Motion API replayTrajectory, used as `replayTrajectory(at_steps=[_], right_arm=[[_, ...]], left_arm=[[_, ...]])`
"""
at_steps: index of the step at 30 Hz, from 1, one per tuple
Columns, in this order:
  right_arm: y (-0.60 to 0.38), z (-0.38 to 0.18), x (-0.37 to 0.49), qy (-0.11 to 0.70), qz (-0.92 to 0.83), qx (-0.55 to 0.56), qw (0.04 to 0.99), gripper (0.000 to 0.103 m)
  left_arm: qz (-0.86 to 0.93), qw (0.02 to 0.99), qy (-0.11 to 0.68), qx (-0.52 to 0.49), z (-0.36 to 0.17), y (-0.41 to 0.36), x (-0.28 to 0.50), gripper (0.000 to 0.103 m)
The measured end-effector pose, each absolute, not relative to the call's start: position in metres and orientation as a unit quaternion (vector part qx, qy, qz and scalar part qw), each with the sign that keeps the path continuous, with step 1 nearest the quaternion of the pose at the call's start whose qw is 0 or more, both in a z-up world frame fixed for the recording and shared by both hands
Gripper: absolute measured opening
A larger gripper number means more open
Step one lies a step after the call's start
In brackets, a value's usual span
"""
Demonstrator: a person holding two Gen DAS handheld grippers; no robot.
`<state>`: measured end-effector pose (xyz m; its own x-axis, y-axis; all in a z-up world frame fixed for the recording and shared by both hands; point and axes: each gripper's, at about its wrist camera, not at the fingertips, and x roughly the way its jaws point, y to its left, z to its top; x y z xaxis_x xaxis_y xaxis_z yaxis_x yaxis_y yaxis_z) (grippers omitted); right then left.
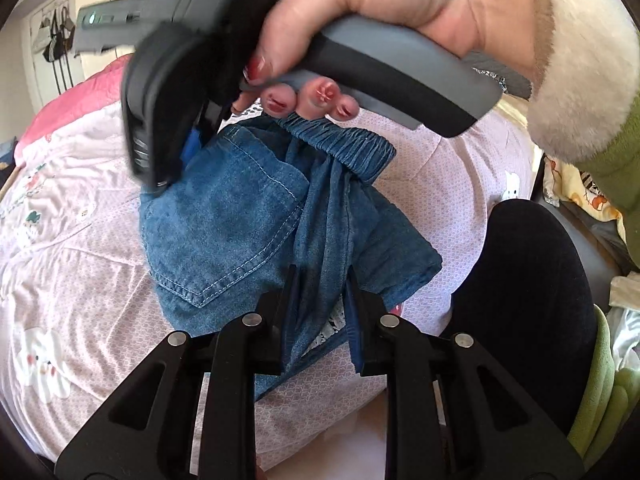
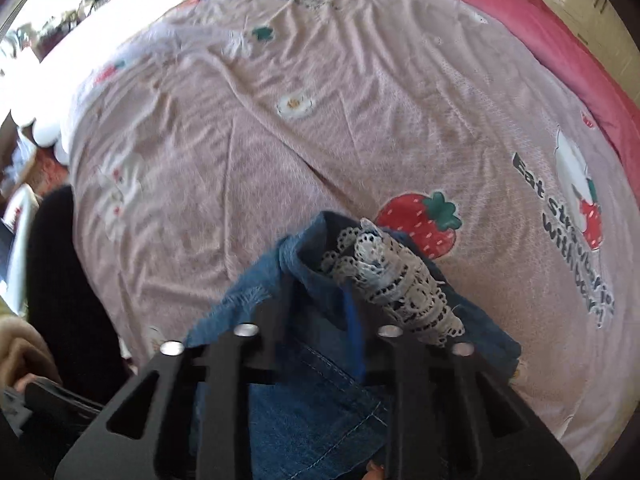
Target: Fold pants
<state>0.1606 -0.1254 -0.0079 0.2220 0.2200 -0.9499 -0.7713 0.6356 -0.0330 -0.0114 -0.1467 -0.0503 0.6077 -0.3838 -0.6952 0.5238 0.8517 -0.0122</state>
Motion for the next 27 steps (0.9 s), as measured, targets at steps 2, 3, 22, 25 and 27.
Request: replayTrajectory(at_steps=[2, 3, 22, 25, 27], right_arm=[[-0.130, -0.004, 0.165, 0.521, 0.328, -0.242, 0.750, 0.003], [-0.132, 0.000, 0.169, 0.518, 0.325, -0.230, 0.757, 0.002], [-0.131, -0.002, 0.191, 0.508, 0.314, -0.186, 0.780, 0.002], [-0.137, 0.014, 0.184, 0.491, 0.315, -0.173, 0.793, 0.004], [-0.142, 0.025, 0.178, 0.482, 0.315, -0.165, 0.801, 0.013]], left_arm=[[-0.256, 0.891, 0.364, 0.095, -0.051, -0.146, -0.010, 0.014], [-0.256, 0.891, 0.364, 0.095, -0.051, -0.145, -0.010, 0.014], [-0.249, 0.892, 0.368, 0.084, -0.055, -0.145, -0.005, 0.014], [-0.251, 0.891, 0.370, 0.083, -0.056, -0.144, -0.004, 0.014], [-0.253, 0.890, 0.370, 0.081, -0.056, -0.144, -0.005, 0.014]])
